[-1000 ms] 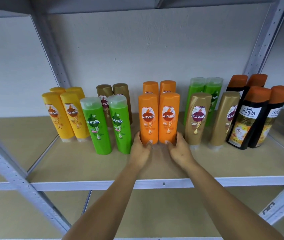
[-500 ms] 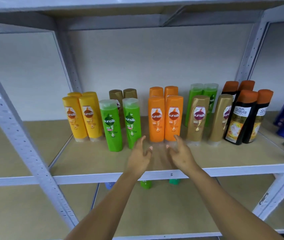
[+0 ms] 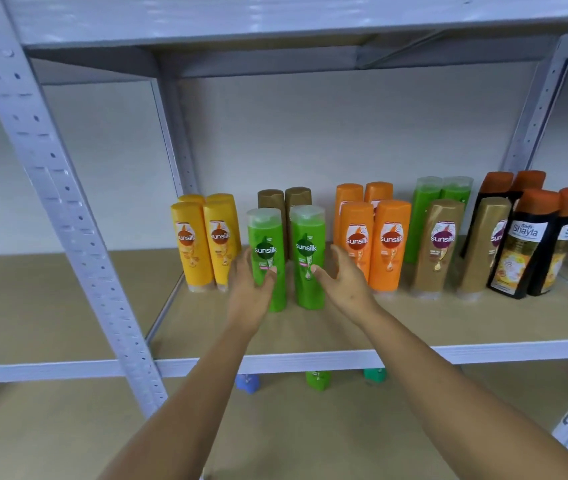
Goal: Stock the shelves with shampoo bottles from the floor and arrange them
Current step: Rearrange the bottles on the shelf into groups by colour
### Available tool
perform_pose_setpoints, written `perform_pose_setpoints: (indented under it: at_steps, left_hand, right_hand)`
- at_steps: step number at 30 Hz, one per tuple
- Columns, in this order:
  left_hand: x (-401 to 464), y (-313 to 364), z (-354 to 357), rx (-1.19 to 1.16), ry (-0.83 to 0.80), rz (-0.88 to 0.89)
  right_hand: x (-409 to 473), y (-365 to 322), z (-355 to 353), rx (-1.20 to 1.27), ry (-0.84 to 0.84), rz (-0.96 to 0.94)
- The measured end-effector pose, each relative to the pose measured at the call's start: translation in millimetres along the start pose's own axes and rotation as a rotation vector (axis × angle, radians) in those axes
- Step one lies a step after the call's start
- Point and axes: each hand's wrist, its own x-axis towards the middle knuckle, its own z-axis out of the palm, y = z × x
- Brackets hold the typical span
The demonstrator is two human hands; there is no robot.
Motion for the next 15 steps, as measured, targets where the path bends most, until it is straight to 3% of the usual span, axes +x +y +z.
perform_pose_setpoints:
  at_steps: [4, 10, 15]
  left_hand:
    - [26.9, -20.7, -6.7, -0.011, -0.034, -0.125]
    - [44.0, -29.8, -4.0, -0.233, -0.216, -0.137]
    - [43.1, -28.6, -1.7, -0.211, -0.269, -0.110]
  right_hand:
    - [16.0, -4.3, 17.9, 0.120, 0.034, 0.006]
    - [29.4, 1.6, 35.9, 0.186, 0.085, 0.107]
    - [33.2, 5.0, 37.4, 0.202, 0.124, 0.156]
